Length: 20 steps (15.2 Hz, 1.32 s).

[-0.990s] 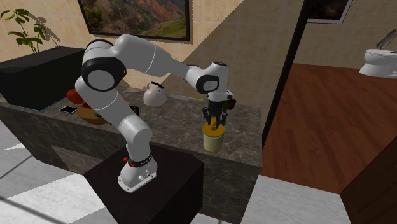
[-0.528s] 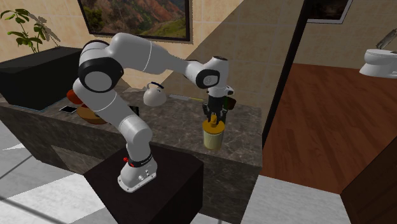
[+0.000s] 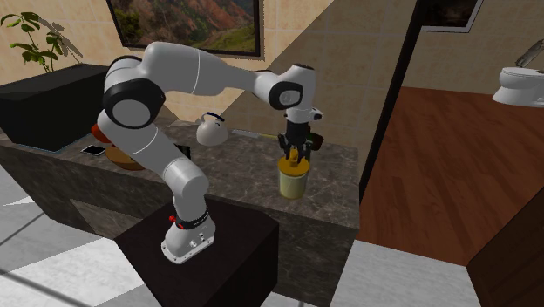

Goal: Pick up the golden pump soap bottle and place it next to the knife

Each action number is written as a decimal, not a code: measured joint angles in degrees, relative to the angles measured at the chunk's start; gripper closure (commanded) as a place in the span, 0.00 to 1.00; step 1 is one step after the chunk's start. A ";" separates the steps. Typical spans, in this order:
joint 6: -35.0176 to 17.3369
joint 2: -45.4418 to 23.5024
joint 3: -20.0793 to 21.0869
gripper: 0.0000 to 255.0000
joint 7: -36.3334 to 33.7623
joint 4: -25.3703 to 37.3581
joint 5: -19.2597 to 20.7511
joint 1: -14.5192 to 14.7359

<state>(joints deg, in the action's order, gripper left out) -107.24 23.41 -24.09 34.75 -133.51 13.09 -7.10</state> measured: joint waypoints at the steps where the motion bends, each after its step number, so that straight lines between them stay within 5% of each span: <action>1: 0.80 0.24 0.21 1.00 -0.10 0.55 -0.06 0.05; 20: 15.64 1.06 2.26 1.00 0.65 14.54 -1.29 0.70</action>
<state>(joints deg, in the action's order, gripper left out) -91.60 24.47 -21.83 35.39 -118.96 11.80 -6.40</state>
